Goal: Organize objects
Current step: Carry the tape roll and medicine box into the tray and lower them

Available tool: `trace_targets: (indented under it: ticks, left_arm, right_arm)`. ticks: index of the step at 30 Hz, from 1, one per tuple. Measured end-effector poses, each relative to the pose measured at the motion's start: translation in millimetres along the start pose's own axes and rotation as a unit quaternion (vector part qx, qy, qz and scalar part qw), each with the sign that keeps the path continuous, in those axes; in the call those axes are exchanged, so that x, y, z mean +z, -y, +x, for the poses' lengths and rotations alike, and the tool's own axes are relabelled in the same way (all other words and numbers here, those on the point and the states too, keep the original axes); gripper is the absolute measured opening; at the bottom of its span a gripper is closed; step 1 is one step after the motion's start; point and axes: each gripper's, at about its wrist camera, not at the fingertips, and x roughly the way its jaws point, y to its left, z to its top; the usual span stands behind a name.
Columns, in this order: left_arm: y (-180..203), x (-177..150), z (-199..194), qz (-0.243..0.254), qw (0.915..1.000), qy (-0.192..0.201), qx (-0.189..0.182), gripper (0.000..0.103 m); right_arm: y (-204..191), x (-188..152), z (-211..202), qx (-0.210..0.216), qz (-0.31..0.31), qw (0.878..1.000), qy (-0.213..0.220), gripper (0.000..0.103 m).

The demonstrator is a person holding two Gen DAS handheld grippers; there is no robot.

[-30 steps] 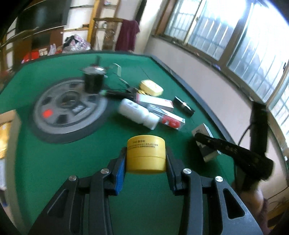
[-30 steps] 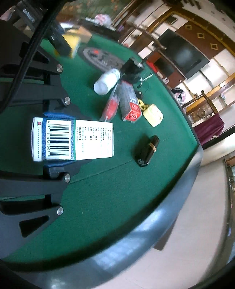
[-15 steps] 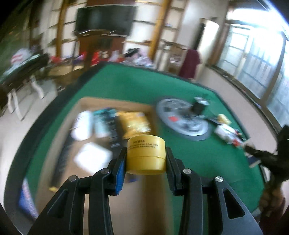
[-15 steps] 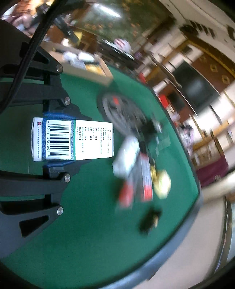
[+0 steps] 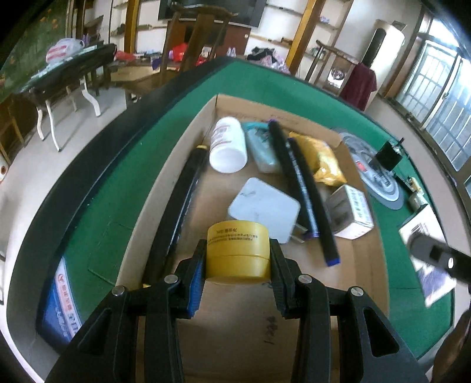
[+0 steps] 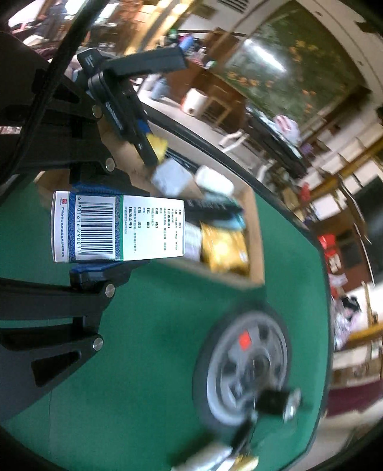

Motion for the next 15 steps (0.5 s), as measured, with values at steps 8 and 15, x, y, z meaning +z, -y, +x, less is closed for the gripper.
trace_targets:
  ticks: [8,15]
  left_arm:
    - [-7,11,4,-0.01,1.0,0.0,0.0,0.035]
    - [-24,4,-28,-0.041,0.9973,0.04,-0.045,0.041]
  right_arm:
    - [-42,2,48,-0.017,-0.045,0.998,-0.039,0.032]
    - [-51,-3,74,-0.031,-0.057,0.996,-0.069,0.032]
